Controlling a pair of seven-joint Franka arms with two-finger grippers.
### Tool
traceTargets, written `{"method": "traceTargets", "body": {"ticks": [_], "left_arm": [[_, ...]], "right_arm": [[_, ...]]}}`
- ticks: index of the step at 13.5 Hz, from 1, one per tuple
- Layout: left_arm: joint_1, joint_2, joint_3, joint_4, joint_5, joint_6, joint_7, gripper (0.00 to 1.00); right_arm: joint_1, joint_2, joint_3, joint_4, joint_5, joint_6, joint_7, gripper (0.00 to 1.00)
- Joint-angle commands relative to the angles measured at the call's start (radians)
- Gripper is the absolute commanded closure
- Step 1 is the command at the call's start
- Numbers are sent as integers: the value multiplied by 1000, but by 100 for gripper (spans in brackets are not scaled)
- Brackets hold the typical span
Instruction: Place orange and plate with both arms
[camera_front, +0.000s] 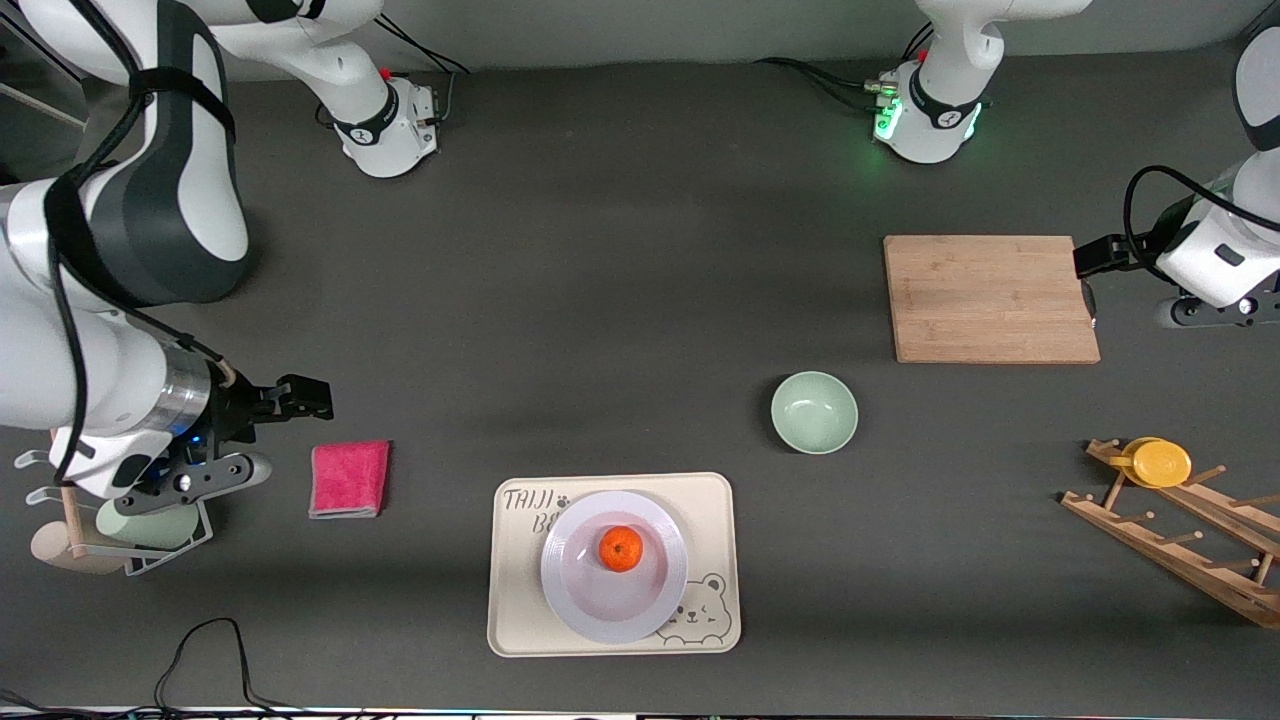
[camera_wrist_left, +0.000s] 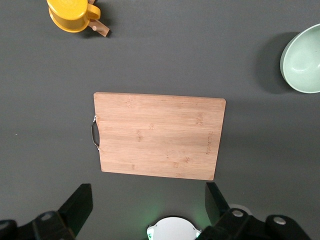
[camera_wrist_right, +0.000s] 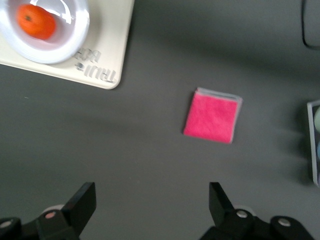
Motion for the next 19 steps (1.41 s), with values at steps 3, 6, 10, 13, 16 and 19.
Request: {"method": "traceTargets", "body": {"ticks": [3, 6, 10, 13, 16, 19], "left_arm": [[2, -26, 1, 1, 8, -5, -4, 0], [4, -42, 4, 9, 10, 3, -3, 0], [4, -39, 4, 44, 13, -8, 5, 0], [4, -34, 4, 58, 13, -10, 4, 0], [2, -33, 4, 59, 11, -10, 1, 0], [2, -34, 3, 61, 7, -8, 0, 0]], "right_arm": [[-233, -402, 299, -510, -175, 186, 71, 0], [-331, -493, 374, -593, -177, 192, 100, 0], [-336, -547, 372, -630, -177, 184, 100, 0], [-335, -547, 370, -628, -179, 184, 100, 0], [-342, -553, 364, -622, -182, 190, 99, 0], [-338, -544, 365, -607, -180, 192, 176, 0]]}}
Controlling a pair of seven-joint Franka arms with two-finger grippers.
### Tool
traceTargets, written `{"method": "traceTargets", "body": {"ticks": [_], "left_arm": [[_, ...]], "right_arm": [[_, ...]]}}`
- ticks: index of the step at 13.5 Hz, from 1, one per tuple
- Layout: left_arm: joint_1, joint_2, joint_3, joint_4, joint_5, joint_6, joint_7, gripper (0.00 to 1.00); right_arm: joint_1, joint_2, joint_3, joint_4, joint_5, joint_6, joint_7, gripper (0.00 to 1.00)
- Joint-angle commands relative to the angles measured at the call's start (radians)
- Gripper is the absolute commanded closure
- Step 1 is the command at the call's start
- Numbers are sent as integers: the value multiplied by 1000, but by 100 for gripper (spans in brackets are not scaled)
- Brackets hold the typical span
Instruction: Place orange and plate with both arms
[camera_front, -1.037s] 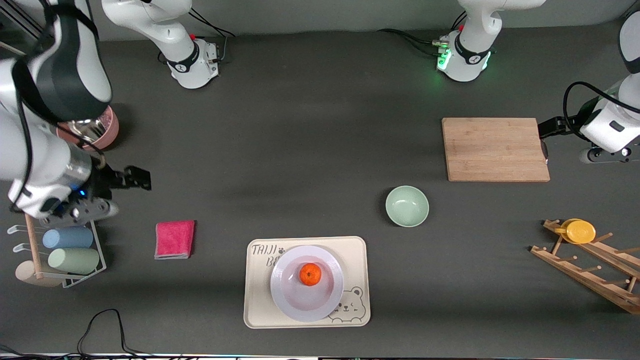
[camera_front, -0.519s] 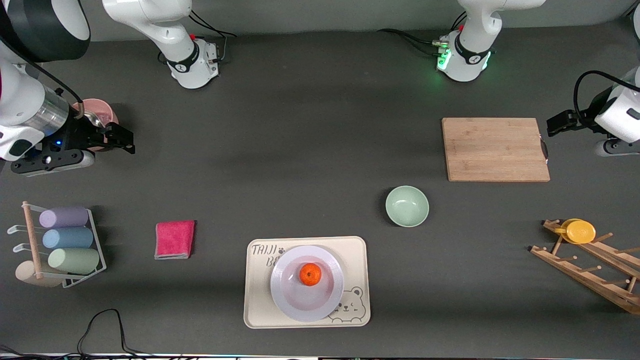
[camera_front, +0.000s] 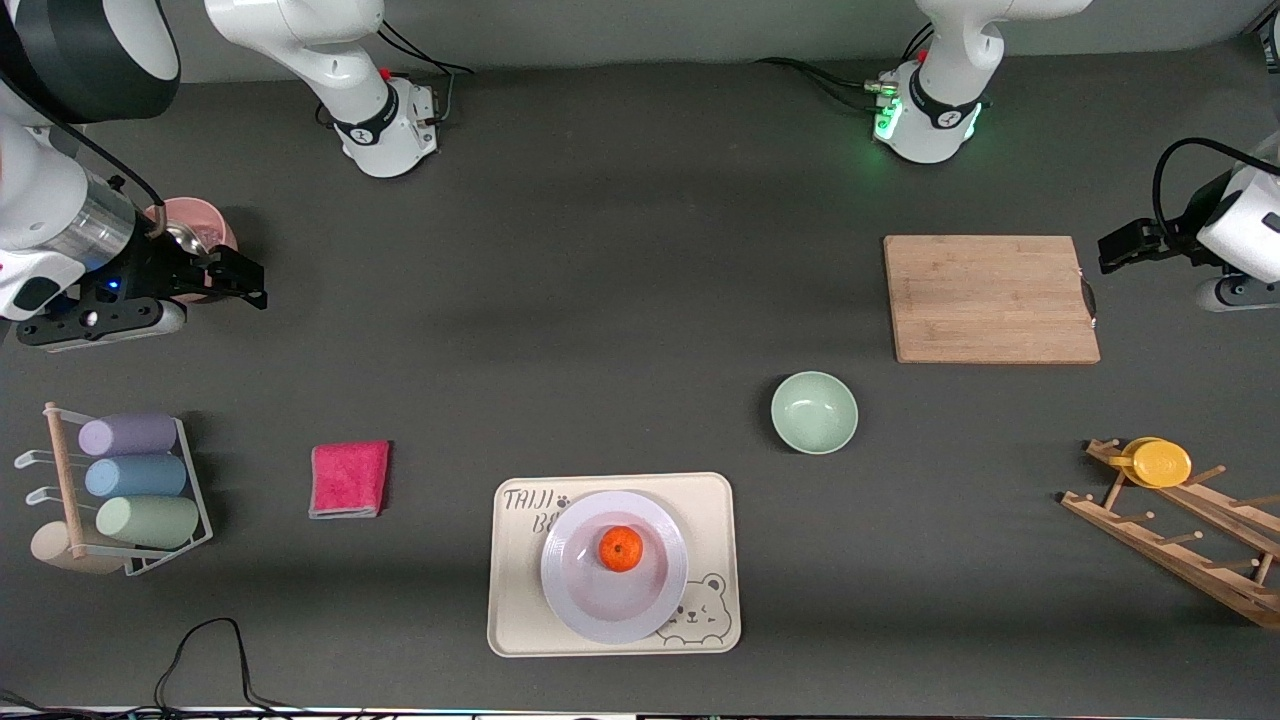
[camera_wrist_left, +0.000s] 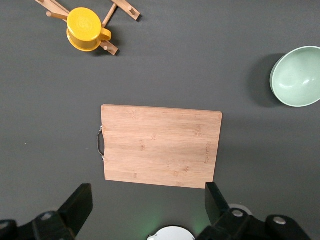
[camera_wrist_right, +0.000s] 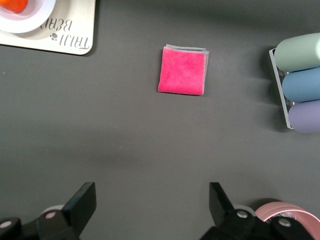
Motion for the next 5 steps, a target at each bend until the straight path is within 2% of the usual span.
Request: {"method": "traceTargets", "body": {"ticks": [1, 5], "left_arm": [[1, -2, -2, 17, 3, -8, 1, 0], [-1, -2, -3, 18, 3, -10, -3, 0]], "right_arm": [[-2, -11, 8, 8, -20, 14, 139, 0], [4, -2, 17, 31, -42, -5, 148, 0]]}}
